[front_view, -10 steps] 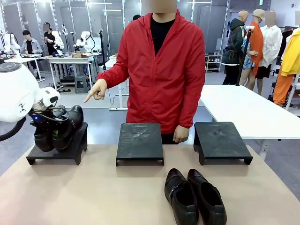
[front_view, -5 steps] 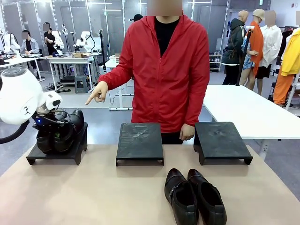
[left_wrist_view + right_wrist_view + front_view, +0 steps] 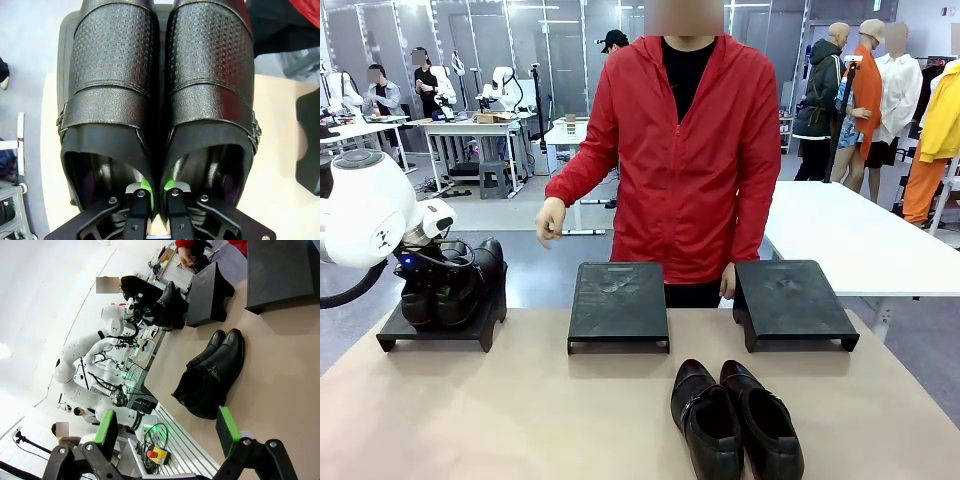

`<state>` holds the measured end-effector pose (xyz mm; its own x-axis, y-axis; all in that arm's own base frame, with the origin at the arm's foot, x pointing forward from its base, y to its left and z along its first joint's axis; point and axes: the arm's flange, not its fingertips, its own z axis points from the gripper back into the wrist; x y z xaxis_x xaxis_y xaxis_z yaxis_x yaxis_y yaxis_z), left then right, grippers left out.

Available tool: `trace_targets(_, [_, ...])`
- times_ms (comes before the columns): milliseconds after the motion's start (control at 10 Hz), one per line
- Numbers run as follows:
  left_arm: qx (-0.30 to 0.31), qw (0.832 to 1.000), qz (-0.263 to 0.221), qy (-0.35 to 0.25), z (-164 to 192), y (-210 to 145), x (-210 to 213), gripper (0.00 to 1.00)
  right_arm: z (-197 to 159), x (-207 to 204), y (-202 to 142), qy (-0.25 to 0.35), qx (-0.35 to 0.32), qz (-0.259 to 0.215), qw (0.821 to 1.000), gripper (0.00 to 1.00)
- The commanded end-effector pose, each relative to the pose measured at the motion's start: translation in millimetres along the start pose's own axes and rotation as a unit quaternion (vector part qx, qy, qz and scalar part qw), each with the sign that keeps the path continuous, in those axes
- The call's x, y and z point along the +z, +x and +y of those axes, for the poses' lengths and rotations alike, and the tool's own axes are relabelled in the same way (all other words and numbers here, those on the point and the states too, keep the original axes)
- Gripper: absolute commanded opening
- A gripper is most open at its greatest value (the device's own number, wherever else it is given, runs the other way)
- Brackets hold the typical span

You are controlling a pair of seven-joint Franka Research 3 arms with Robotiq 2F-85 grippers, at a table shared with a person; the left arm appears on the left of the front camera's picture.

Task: Place the shoes on the stand as instructed by the person.
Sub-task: Pick up one pair of Shoes and place it on the Shoes Stand indicated by the person.

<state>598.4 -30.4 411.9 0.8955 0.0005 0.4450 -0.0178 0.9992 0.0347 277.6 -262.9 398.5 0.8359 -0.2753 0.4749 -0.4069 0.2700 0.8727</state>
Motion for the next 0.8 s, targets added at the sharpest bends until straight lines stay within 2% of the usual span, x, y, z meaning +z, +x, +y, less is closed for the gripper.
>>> trace_targets(0, [-0.006,1.0,-0.017,0.004,-2,6,-2,0.47,1,0,-1,0.006,0.004,0.0,1.0,1.0])
trace_targets(100, [-0.008,1.0,-0.018,0.002,-1,4,4,0.61,1,0,-1,0.006,0.004,0.0,1.0,1.0])
trace_targets(200, [-0.006,1.0,-0.021,0.003,0,3,9,0.86,1,0,-1,0.006,0.004,0.0,1.0,1.0])
trace_targets(300, [-0.007,1.0,-0.024,0.004,0,2,14,0.99,1,0,-1,0.006,0.004,0.0,1.0,1.0])
trace_targets(700, [-0.006,1.0,-0.017,-0.012,1,-2,28,0.98,1,0,-1,0.006,0.004,0.0,1.0,1.0])
